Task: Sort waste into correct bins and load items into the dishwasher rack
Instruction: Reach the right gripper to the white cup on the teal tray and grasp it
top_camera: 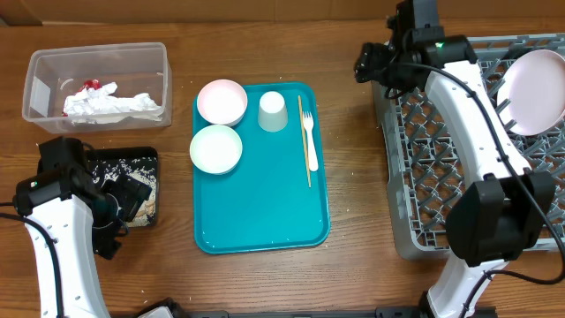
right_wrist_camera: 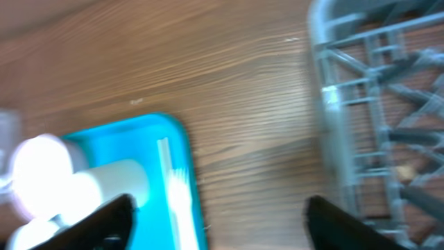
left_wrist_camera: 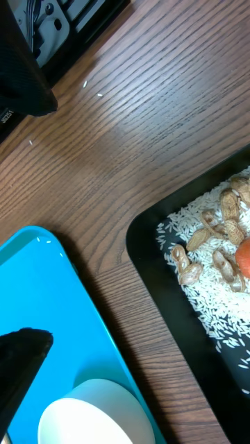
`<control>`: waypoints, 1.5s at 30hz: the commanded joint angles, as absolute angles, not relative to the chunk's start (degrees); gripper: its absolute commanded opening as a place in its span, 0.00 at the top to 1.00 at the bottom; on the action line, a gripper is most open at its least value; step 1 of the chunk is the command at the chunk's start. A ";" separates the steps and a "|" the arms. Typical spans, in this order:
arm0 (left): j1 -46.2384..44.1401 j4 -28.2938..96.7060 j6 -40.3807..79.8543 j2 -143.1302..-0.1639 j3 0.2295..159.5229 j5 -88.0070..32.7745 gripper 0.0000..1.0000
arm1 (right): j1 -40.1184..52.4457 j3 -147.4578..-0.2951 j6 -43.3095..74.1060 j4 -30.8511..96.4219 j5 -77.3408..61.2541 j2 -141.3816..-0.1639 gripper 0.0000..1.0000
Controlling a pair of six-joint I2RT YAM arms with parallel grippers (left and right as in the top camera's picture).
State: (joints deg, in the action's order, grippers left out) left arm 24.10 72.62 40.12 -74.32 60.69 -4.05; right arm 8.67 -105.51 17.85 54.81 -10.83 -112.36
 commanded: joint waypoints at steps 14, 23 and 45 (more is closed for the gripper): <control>24.14 72.58 39.40 -74.37 60.58 -4.05 0.00 | 30.76 -107.22 18.85 44.03 3.60 -121.51 0.00; 24.14 72.58 39.40 -74.37 60.58 -4.05 0.00 | 31.22 -107.20 19.33 40.80 -0.34 -128.81 0.00; 24.14 72.58 39.40 -74.37 60.58 -4.05 0.00 | 32.45 -107.20 17.56 36.95 8.40 -133.21 0.14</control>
State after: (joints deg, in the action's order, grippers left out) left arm 24.10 72.62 40.12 -74.32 60.69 -4.03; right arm 32.29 -106.28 17.91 37.47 6.11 -133.25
